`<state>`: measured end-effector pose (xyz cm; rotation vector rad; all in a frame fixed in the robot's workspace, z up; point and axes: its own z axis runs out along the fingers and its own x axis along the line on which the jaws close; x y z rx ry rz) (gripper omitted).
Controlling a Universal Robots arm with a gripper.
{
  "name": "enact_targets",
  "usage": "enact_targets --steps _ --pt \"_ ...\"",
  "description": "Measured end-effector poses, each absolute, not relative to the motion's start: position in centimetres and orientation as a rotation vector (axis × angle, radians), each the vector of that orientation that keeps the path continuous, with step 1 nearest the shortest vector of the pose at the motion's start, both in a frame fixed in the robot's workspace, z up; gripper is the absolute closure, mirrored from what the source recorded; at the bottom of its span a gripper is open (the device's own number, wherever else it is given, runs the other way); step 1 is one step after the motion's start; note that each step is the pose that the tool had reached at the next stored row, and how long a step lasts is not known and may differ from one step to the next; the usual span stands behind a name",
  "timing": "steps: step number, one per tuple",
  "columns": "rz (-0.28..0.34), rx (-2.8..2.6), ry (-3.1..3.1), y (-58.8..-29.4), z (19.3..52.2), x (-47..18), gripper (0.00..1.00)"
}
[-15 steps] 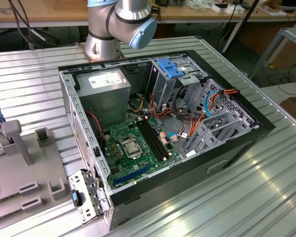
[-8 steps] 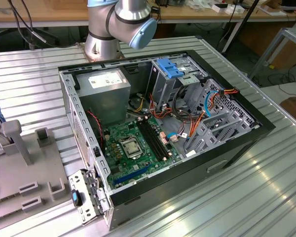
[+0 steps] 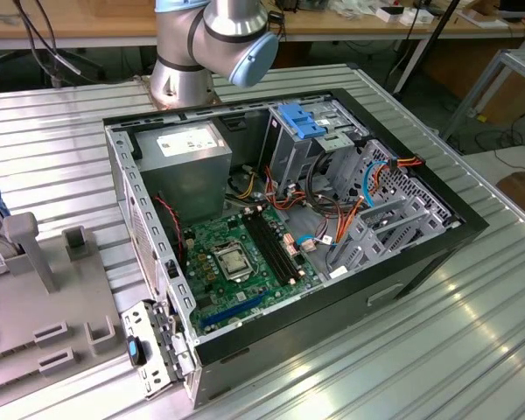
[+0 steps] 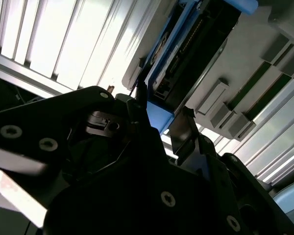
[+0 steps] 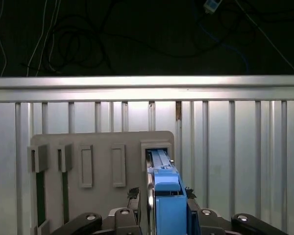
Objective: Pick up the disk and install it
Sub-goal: 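Pick up the disk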
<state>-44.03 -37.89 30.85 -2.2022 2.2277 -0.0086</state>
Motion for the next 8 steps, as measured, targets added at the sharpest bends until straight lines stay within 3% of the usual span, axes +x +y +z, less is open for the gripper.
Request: enact_targets --steps 5,6,8 --pt "-0.009 -2.202 2.228 -37.9 30.87 -44.14 0.54" --pt "-0.009 -2.202 2.228 -37.89 30.87 -44.14 0.63" --pt "-0.009 -2.202 2.228 -37.89 30.87 -44.14 0.63"
